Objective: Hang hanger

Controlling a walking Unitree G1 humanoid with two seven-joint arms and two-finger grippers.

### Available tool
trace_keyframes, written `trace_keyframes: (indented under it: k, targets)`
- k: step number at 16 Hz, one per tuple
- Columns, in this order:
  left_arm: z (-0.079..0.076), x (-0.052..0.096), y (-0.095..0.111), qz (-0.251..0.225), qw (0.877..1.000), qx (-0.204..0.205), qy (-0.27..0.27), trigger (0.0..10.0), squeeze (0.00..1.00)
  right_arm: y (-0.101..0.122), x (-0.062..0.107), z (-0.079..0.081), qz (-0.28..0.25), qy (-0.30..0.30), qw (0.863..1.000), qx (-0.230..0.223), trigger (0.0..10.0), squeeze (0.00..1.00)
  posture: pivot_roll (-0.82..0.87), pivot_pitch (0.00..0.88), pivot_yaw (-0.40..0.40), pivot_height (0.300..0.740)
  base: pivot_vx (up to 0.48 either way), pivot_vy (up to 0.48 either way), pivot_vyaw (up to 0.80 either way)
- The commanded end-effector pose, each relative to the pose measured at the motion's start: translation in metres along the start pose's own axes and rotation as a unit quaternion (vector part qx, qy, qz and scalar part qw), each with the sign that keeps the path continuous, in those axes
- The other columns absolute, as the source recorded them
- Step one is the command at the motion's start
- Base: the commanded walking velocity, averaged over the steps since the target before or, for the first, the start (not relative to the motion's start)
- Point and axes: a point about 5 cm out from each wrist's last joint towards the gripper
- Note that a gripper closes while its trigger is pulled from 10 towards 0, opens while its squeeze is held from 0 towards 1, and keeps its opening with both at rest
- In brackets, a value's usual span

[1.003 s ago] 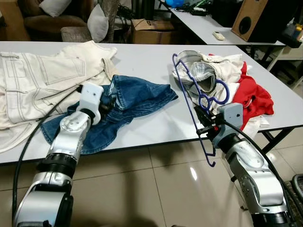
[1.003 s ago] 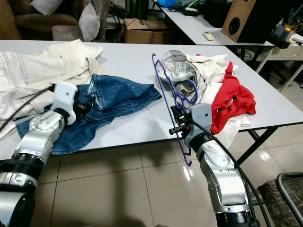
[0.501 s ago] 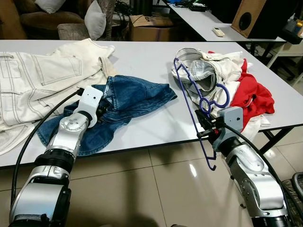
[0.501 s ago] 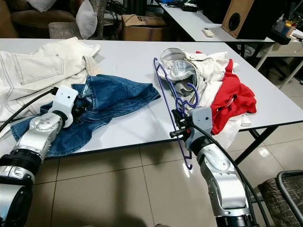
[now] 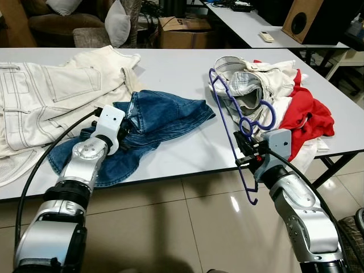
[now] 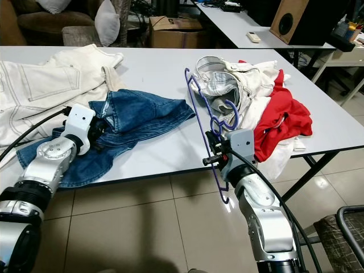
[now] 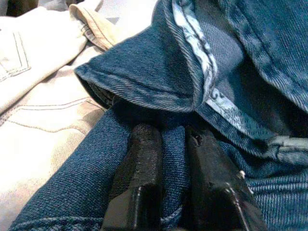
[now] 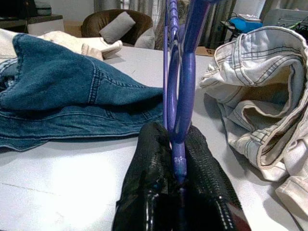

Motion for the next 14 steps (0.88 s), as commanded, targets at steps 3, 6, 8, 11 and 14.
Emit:
trace_keyframes:
  k: [3,6,8,11,14]
  targets:
    - [0.006,0.000,0.014,-0.056,0.995,0.083,0.018,0.0,0.00,0.000,0.001,0.000,-0.001,-0.007,1.000,0.001,10.0,0.00,-0.10,0.000,-0.050,0.740,0.000,0.000,0.00]
    - [0.019,-0.001,0.040,-0.115,0.985,0.120,0.045,0.0,0.00,0.000,0.000,-0.001,-0.004,-0.010,1.000,-0.002,10.0,0.00,-0.10,0.000,-0.046,0.740,0.000,0.000,0.00]
    - [0.040,0.000,0.078,-0.186,0.971,0.119,0.088,0.0,0.00,0.002,-0.003,-0.002,-0.008,-0.014,1.000,-0.003,10.0,0.00,-0.10,0.000,-0.047,0.740,0.000,0.000,0.00]
    - [0.058,0.030,0.187,-0.395,0.910,-0.002,0.129,0.0,0.00,0.012,-0.005,-0.010,-0.034,-0.039,0.999,-0.004,10.0,0.00,-0.09,0.000,-0.047,0.740,0.000,0.000,0.00]
    - [0.043,0.051,0.213,-0.501,0.853,-0.061,0.132,0.0,0.00,0.016,-0.004,-0.014,-0.049,-0.060,0.997,-0.007,10.0,0.00,-0.10,0.000,-0.039,0.740,0.000,0.000,0.00]
Point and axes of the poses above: a point about 5 cm out from each wrist's last joint towards the gripper, its own x axis pointing back from the gripper into the wrist, its own y axis along the axis of the wrist's last joint, z = x × y, and after that the axes turned 2 degrees about x, right-handed
